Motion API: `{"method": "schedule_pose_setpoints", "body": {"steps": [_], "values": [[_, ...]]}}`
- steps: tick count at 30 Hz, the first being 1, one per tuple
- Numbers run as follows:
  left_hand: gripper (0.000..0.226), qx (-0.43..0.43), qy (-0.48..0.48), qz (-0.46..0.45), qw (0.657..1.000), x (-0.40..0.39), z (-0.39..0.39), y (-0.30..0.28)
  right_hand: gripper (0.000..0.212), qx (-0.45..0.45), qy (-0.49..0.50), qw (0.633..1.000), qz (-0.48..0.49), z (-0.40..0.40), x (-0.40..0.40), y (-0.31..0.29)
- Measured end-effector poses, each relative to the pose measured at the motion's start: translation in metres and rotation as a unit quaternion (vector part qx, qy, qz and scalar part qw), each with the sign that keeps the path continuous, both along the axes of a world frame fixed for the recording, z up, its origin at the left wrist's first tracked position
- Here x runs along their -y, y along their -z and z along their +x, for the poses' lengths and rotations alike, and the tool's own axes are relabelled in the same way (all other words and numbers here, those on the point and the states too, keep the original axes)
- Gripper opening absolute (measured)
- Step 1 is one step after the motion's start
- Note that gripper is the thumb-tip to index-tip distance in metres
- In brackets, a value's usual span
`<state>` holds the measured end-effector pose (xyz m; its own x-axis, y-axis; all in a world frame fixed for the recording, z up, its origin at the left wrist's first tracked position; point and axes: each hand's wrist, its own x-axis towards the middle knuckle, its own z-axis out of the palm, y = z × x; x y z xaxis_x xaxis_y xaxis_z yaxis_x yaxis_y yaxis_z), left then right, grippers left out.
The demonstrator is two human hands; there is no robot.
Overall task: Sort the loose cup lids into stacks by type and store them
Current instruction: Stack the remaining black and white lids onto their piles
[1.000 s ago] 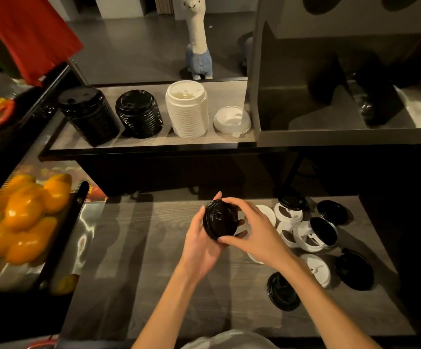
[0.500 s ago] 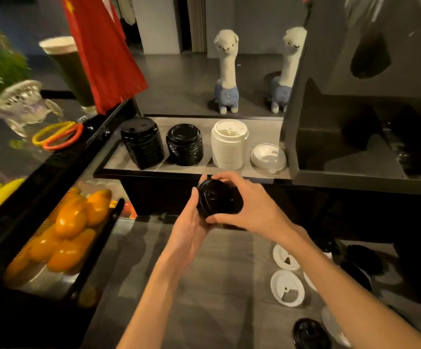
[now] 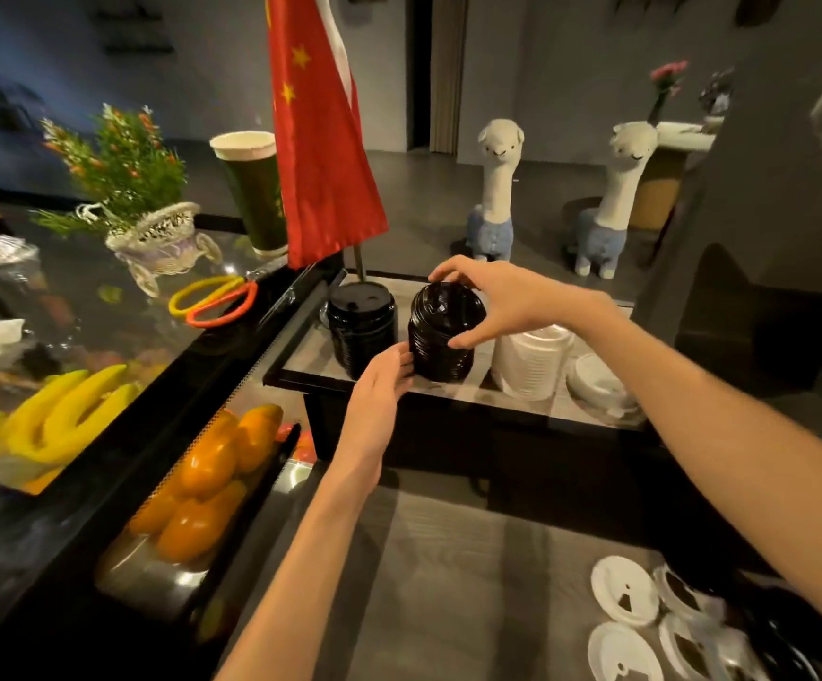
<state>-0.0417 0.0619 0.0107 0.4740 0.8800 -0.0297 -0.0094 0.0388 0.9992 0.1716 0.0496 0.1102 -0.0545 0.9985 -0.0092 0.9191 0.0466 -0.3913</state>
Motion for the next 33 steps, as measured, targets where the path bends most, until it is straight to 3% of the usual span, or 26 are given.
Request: {"method": "schedule_pose_setpoints", "body": {"steps": [3, 7, 14, 21, 25, 30, 33], "values": [[0.051, -0.027, 0.003, -0.004, 1.0, -0.006, 0.008, 0.006, 0.081, 0.051, -0.027, 0.995, -0.079, 0.015, -0.032, -0.003], [0.053, -0.043, 0.015, -0.011, 0.999, -0.007, 0.017, 0.006, 0.08, 0.054, -0.065, 0.986, -0.141, 0.024, -0.058, -0.005], [0.053, -0.051, 0.009, -0.003, 0.999, -0.011, 0.027, 0.006, 0.084, 0.063, -0.099, 0.974, -0.193, 0.026, -0.08, -0.006], [0.052, -0.056, 0.002, 0.008, 0.998, -0.014, 0.028, 0.008, 0.101, 0.084, -0.1, 0.969, -0.209, 0.025, -0.08, -0.003], [0.051, -0.053, -0.022, 0.034, 0.998, -0.014, 0.023, 0.009, 0.106, 0.069, -0.083, 0.985, -0.136, 0.019, -0.059, -0.013], [0.03, -0.011, -0.069, 0.086, 0.994, 0.005, 0.012, 0.016, 0.063, -0.042, -0.035, 0.996, 0.067, 0.013, 0.013, -0.015], [0.022, -0.022, -0.042, 0.08, 0.996, 0.026, 0.015, 0.032, 0.046, -0.151, -0.003, 0.983, 0.105, 0.003, 0.078, 0.006]]}}
